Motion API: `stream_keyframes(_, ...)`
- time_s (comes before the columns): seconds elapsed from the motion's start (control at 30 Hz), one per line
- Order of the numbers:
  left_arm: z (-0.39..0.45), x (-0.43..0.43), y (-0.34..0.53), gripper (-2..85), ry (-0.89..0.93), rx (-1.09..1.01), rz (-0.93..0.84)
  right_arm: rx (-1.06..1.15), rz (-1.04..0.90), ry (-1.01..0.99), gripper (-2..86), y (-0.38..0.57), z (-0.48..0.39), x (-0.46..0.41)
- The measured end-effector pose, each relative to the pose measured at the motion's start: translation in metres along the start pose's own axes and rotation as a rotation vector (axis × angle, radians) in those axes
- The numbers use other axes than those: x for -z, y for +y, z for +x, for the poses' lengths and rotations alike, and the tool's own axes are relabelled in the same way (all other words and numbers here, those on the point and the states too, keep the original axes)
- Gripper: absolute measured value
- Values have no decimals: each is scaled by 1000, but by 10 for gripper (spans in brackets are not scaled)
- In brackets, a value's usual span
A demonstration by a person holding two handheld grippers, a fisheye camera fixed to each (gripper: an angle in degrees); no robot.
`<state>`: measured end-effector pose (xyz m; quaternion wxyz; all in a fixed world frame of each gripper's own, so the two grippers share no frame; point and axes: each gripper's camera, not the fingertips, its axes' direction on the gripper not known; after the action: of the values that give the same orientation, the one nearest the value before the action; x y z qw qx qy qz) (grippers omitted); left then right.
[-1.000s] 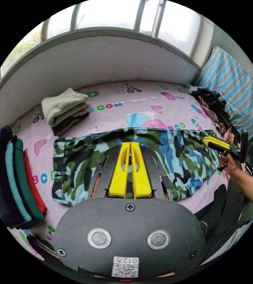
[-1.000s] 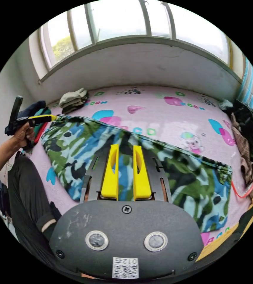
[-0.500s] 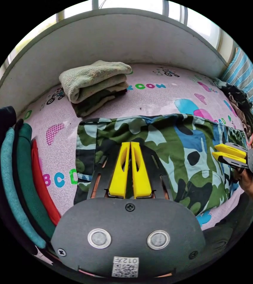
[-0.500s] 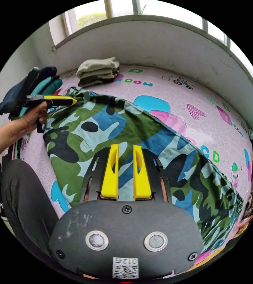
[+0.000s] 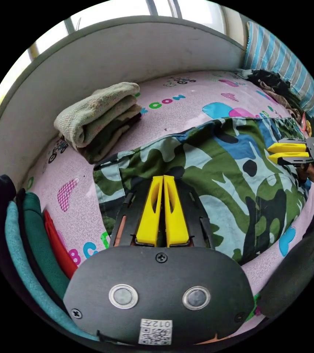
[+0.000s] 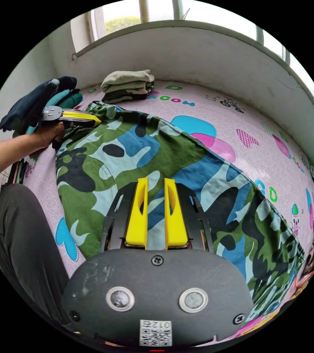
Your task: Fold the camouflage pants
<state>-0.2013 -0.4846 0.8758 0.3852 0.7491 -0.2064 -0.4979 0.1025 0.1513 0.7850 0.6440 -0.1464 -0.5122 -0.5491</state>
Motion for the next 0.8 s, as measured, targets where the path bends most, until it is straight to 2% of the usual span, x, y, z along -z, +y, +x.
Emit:
stream_keyframes(0.23,-26,-7,5,-1,120,119,-47,8,4,16,74,16,7,-20)
stream_keyframes(0.3,-38,5,11,-1,69,257,-56,7,6,4,73,19,12,-23)
stream_keyframes(0.43,-50,30,31,0,20,358,0,-35,-72,-19,64,10,20,-29)
stream_keyframes(0.5,-59,35,43,2,25,392,0,-42,8,-78,61,4,17,-15)
stream_keyframes(0.6,-66,29,51,4,39,407,-9,20,95,-145,69,-11,-11,-3)
stream_keyframes(0.8,-67,-3,49,4,3,345,-99,200,-27,-187,78,-7,-64,-57)
